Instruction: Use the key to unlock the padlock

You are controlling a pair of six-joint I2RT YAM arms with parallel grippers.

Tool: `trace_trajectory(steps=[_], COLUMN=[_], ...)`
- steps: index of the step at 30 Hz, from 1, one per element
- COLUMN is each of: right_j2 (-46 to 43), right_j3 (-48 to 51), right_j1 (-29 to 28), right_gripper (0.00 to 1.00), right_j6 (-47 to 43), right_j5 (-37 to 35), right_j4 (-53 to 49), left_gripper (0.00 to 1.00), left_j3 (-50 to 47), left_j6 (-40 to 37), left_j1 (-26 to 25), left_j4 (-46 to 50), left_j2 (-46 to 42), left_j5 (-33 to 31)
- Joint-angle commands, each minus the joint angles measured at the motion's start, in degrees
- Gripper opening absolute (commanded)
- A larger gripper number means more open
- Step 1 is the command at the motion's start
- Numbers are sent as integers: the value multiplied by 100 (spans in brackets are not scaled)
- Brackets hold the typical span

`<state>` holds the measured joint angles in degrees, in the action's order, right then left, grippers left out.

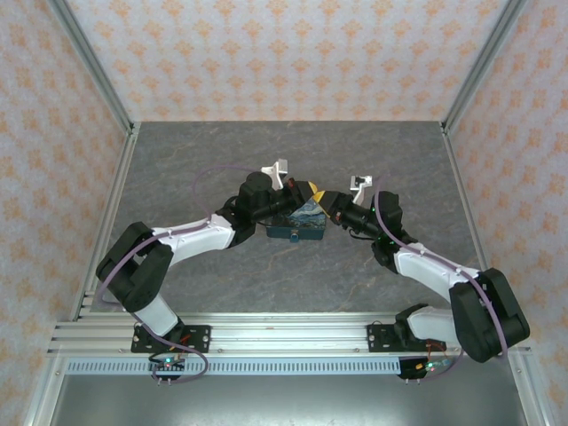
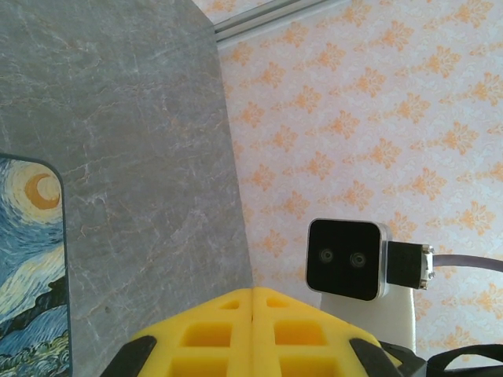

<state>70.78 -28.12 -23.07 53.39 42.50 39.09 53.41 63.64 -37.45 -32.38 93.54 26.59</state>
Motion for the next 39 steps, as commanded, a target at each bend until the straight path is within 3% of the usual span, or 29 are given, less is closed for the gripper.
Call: trace_trajectory(steps=[1, 5, 13, 19, 21, 24, 27, 30, 33, 39], right_j2=[22, 28, 86, 99, 43, -106, -256, -424, -579, -737], right_j3=[-198, -220, -244, -304, -316, -346, -402, -523, -711, -1402], right_j1=[27, 23, 22, 24, 28, 26, 30, 16, -67, -788], right_gripper=[24, 13, 0, 0, 0, 0, 0, 0, 0, 0], right_j6=[5, 21, 18, 12, -74, -299, -553, -912, -1443, -3032], right_j5=[161, 223, 227, 186, 96, -58, -192, -300, -586, -1958], right_j4=[357, 354, 285, 188, -38, -542, -1031, -1583, -2233, -3748], left_gripper=[0, 0, 0, 0, 18, 56, 74, 82, 82, 75], left_j3=[83, 117, 207, 281, 287, 345, 404, 509, 928, 1546], left_j6=[53, 61, 74, 103, 84, 63, 112, 238, 354, 801], left_j1=[-9, -17, -85, -118, -105, -24, 94, 239, 369, 534], left_j4=[-242, -207, -173, 54, 348, 1000, 1673, 2367, 3511, 4840], left_j2=[76, 106, 182, 191, 98, -120, -383, -651, -747, -640], left_j5=[22, 4, 14, -41, -199, -443, -602, -654, -519, -26])
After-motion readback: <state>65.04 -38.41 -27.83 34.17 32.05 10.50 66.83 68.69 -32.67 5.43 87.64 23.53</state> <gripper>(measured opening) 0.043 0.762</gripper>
